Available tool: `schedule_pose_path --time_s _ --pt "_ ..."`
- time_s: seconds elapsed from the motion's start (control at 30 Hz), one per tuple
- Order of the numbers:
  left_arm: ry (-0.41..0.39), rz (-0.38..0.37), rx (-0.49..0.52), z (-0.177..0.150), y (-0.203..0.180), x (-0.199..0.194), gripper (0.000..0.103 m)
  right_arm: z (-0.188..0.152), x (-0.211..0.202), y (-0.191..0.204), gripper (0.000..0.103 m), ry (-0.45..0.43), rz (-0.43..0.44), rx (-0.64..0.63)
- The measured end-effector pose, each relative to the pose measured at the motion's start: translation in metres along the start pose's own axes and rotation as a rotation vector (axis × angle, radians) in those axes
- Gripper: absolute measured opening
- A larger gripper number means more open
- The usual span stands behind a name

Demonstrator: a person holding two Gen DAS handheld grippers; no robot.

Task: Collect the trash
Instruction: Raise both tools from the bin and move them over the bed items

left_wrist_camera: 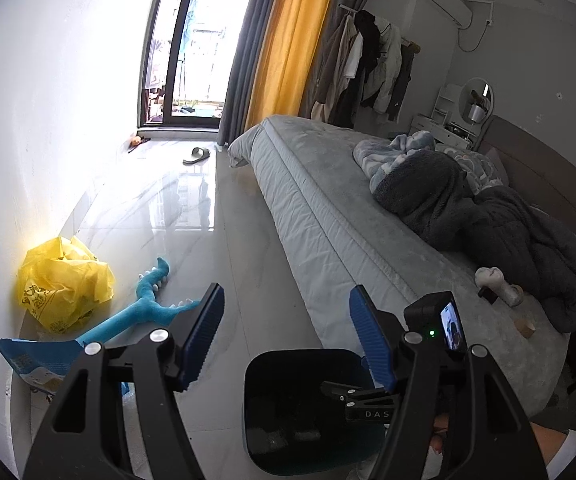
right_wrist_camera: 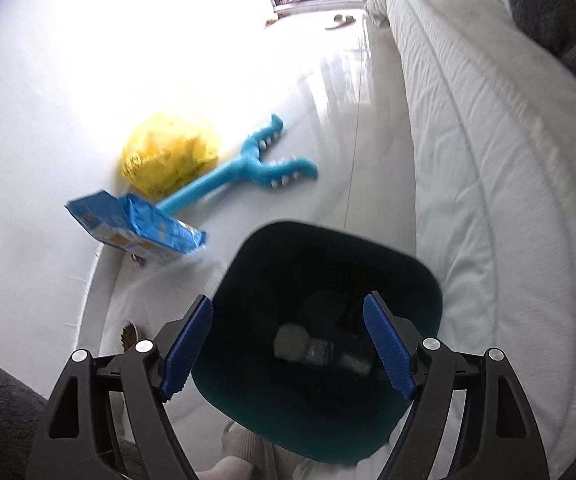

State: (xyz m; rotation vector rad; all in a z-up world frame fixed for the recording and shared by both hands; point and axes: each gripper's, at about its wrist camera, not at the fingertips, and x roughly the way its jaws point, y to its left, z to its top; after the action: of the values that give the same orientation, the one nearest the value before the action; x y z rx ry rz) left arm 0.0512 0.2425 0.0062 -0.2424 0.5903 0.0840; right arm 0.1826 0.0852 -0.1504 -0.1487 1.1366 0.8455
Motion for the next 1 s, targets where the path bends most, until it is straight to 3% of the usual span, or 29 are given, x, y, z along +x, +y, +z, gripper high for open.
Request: schedule_pose_path --time_s 0.2,0.47,0.77,1.0 --pt "-0.025 -0.023 0.006 0.012 -0.018 -0.013 0.068 0.004 -0.043 -0.01 0.081 -0.12 -0.008 -0.022" --pt "-0.006 -0.079 -0.01 0.02 -0.043 -0.001 0.071 -0.002 -0.1 -0.042 0.085 -0.241 -0.059 -0.026" --pt "0.002 -0.137 0.009 0.027 -0.093 0.01 0.086 -0.025 -0.139 -0.091 0.085 -0.276 -0.137 0.029" --pt "0.028 -0.172 0.048 0.024 -0.135 0.027 0.089 -0.047 -0.17 -0.125 0.085 -0.302 -0.194 0.082"
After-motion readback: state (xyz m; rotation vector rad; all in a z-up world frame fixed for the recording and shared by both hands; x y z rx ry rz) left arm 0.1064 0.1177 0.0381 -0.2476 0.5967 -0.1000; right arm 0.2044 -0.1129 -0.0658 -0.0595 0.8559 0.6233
